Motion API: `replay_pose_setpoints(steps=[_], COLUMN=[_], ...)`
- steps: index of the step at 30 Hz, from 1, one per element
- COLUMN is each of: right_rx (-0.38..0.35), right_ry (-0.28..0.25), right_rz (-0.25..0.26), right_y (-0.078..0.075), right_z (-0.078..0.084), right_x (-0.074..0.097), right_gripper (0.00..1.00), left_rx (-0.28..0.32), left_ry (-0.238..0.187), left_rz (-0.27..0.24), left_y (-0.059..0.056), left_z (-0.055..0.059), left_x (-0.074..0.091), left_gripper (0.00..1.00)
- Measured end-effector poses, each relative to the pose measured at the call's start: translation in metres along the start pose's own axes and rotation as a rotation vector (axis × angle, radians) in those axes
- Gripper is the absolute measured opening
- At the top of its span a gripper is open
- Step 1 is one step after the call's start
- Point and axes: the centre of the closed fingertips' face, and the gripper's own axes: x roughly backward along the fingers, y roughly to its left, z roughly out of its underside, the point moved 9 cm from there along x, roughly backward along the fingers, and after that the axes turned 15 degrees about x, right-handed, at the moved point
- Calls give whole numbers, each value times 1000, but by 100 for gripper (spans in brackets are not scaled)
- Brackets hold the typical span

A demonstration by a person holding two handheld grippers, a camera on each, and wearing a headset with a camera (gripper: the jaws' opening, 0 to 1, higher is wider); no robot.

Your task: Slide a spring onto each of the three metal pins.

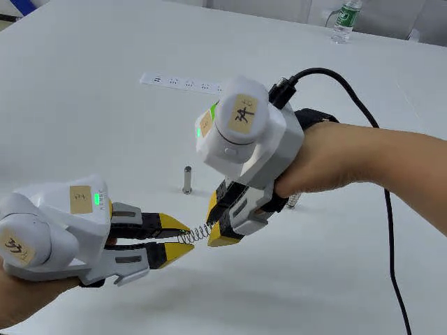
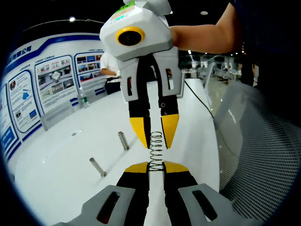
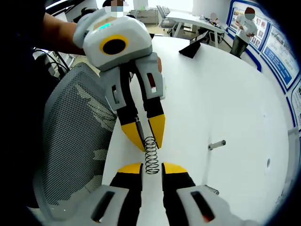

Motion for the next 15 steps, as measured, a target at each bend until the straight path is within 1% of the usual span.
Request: replay_pose_setpoints(steps=[3,7,12,15], right_rx=[0,-1,-3,7], right_ry=[0,-3,-24,-34], right_rz=[6,17,26,35], right_y=[0,-1,-2,-3], right_z=[0,-3,-8,-13], right_x=[1,4,7,8], right_gripper=[13,13,13,13], left_rx=[4,12,17,15], left_ry=[-5,-7,-4,0], left_rz=[1,-2,-2,-3], left_y=[0,1,2,2], left_z=[-1,-1,-1,-1], left_x=[0,-1,-2,-3], left_gripper=[10,10,10,10])
